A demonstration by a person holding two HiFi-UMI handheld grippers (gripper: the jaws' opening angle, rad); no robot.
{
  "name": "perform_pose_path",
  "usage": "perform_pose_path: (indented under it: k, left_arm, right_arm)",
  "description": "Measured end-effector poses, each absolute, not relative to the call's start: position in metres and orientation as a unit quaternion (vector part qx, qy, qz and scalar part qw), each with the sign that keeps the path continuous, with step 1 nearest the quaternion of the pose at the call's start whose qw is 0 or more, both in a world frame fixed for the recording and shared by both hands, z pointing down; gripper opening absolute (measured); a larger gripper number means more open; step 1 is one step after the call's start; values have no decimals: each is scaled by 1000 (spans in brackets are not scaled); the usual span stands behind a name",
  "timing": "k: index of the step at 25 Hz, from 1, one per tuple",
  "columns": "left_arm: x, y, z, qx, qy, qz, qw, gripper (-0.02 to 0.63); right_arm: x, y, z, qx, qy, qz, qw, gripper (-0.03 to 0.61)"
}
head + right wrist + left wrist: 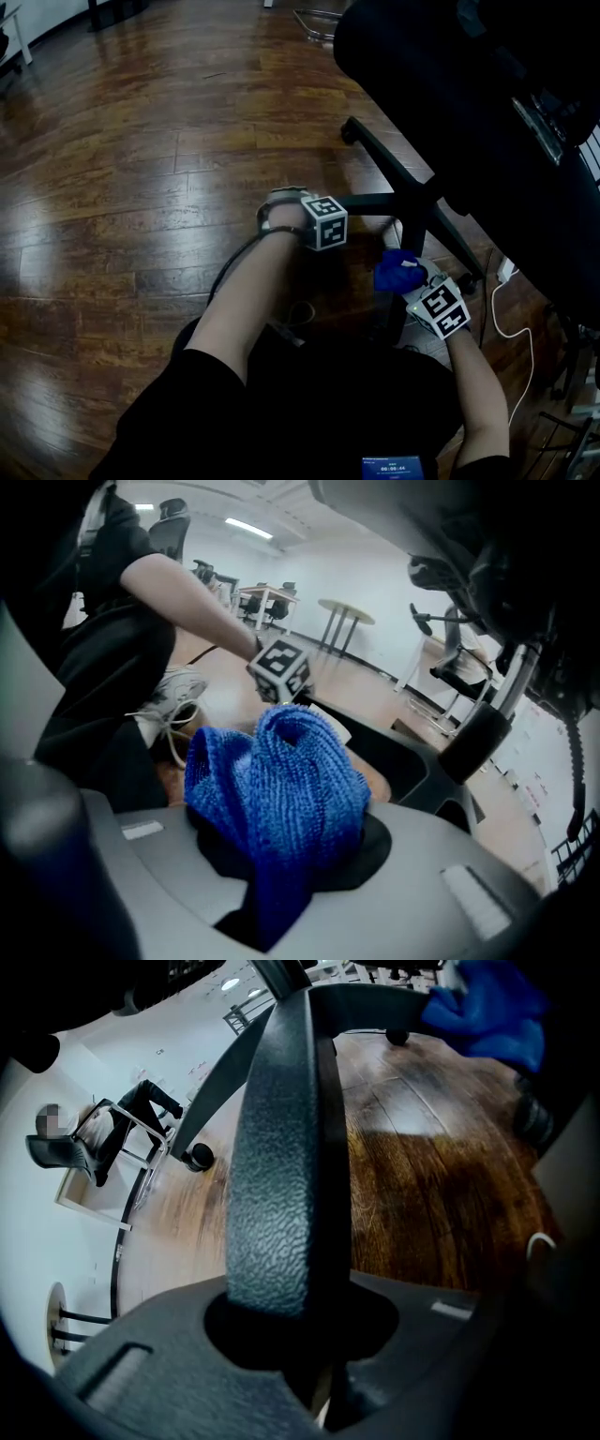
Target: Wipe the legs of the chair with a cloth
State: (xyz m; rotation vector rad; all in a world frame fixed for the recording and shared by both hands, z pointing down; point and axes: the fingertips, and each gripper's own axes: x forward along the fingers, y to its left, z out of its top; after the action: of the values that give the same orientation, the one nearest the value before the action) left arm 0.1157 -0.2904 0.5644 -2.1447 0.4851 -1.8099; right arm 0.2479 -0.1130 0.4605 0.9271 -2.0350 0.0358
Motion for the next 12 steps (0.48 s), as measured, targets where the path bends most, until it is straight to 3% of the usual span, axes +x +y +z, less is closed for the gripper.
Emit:
perform_pose_path:
  k: [6,12]
  left_arm:
    - [118,-290,564,-748,168,-625,148,66]
    - [118,-291,563,-749,170,-623,152,66]
  right_arm:
    - [285,-210,426,480,-790,10,381,81]
    - [289,-217,419,516,-774,-15,366,81]
